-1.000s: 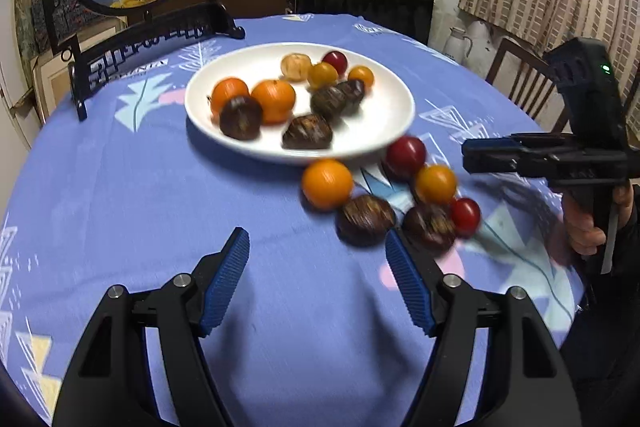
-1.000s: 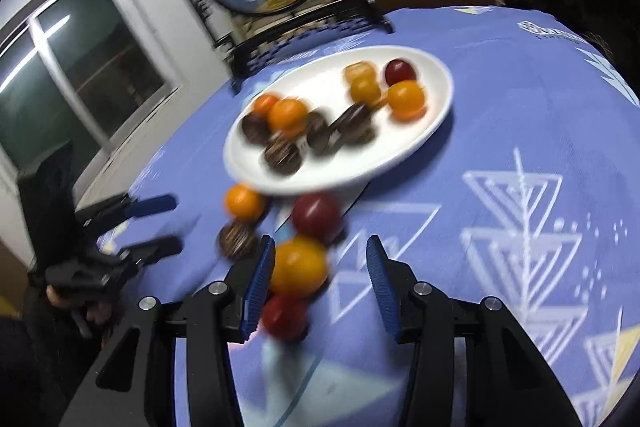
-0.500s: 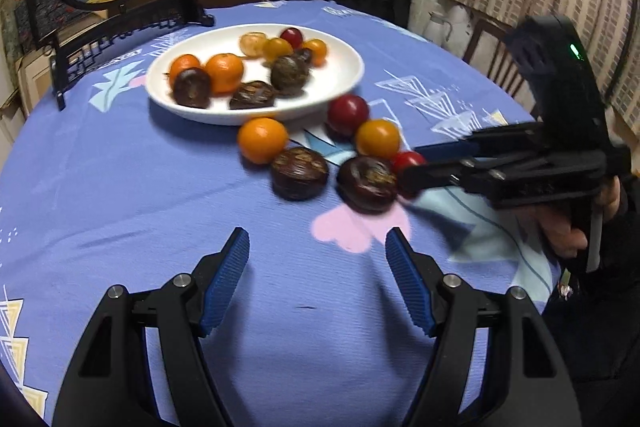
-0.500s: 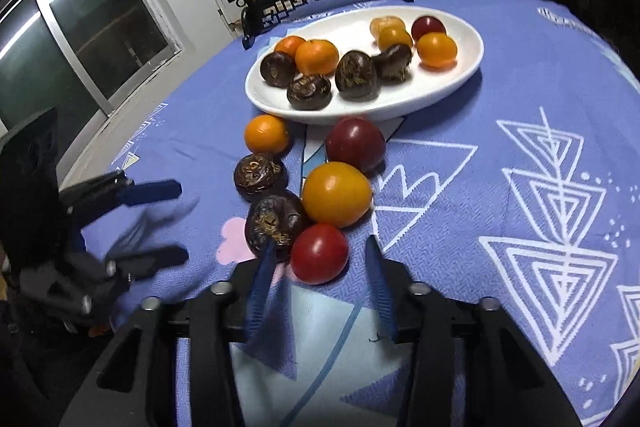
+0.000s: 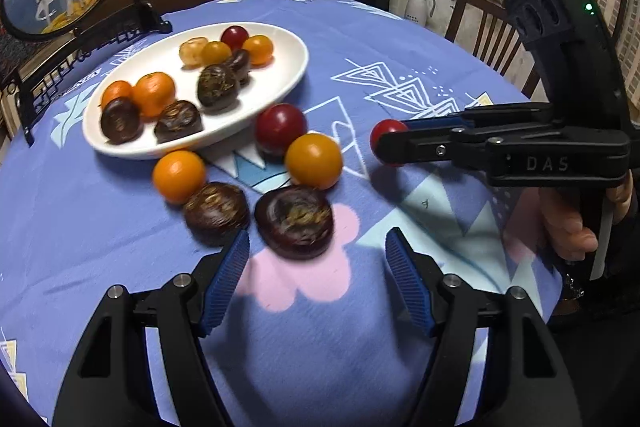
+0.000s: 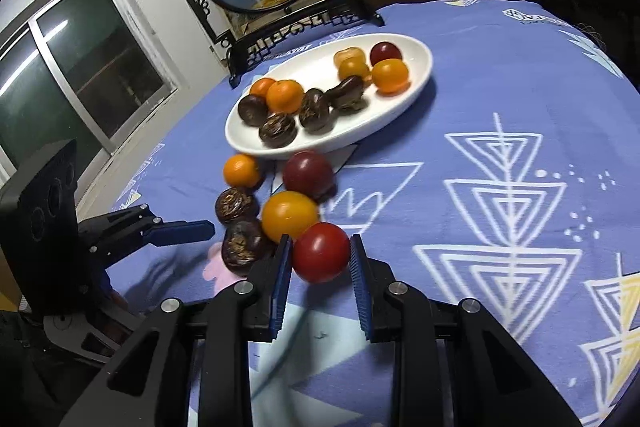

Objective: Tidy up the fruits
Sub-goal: 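Grasp a dark brown fruit with the left tool while the right tool grasps a red tomato, then lower the dark brown fruit and red tomato onto the plate, opening both tools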

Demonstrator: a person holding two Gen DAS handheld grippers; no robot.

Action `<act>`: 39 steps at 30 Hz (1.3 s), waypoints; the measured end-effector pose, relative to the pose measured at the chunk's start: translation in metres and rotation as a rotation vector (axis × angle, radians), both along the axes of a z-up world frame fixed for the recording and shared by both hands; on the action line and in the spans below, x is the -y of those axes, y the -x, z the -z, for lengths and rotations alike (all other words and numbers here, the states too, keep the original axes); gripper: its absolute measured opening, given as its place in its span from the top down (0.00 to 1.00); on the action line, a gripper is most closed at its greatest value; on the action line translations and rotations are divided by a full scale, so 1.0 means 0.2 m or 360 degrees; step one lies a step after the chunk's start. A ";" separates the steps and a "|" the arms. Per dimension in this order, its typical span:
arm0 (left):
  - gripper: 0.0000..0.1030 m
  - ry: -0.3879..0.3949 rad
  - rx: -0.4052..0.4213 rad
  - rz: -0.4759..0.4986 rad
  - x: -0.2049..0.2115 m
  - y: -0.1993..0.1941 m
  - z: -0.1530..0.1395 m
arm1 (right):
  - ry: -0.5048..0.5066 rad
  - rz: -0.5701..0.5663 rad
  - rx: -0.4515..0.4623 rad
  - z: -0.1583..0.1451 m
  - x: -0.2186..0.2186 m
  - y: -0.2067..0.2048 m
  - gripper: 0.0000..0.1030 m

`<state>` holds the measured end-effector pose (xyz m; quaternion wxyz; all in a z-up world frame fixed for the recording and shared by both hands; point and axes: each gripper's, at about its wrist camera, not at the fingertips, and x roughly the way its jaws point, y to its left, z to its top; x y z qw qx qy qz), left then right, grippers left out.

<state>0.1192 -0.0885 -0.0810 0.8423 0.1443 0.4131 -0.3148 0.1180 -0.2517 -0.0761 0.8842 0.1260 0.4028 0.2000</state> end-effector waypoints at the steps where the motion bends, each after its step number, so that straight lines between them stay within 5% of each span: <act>1: 0.33 -0.0006 -0.0004 0.0006 0.02 0.00 0.01 | -0.0005 -0.0001 0.0002 0.00 0.01 0.00 0.72; 8: 0.33 -0.0040 -0.0028 -0.0038 0.06 -0.05 0.03 | -0.0043 -0.0019 0.0028 0.00 0.03 0.01 0.72; 20: 0.57 -0.0066 -0.0049 -0.0122 0.04 -0.10 0.05 | -0.0066 -0.0036 0.0035 -0.01 0.03 0.02 0.72; 39: 0.59 0.0235 0.0042 -0.0212 -0.22 -0.02 -0.11 | -0.0042 -0.0017 0.0038 0.00 0.02 0.01 0.72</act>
